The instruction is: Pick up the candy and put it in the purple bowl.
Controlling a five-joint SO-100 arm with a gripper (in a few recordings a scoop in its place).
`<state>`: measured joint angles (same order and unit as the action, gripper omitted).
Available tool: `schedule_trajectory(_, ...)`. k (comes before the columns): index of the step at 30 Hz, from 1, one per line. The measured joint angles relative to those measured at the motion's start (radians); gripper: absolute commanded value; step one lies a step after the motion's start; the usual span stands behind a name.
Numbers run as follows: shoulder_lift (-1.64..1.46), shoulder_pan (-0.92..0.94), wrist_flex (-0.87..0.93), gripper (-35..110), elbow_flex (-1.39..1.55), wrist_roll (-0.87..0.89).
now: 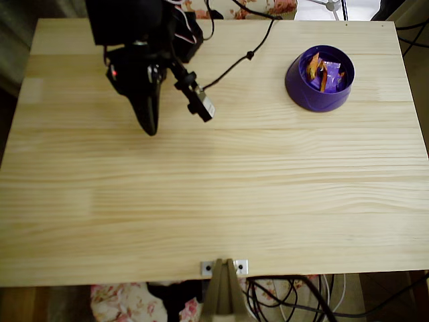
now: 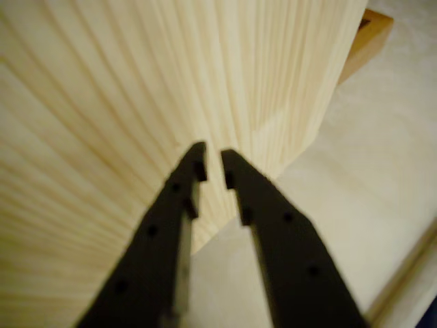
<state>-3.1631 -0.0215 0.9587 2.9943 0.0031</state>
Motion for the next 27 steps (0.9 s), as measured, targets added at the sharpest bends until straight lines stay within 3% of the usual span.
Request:
schedule_trajectory(5, -0.153, -0.003, 0.080, 0, 0.080, -0.002)
schedule_trajectory(27, -0.169, -0.026, 0.086, 0, 0.092, -0.017)
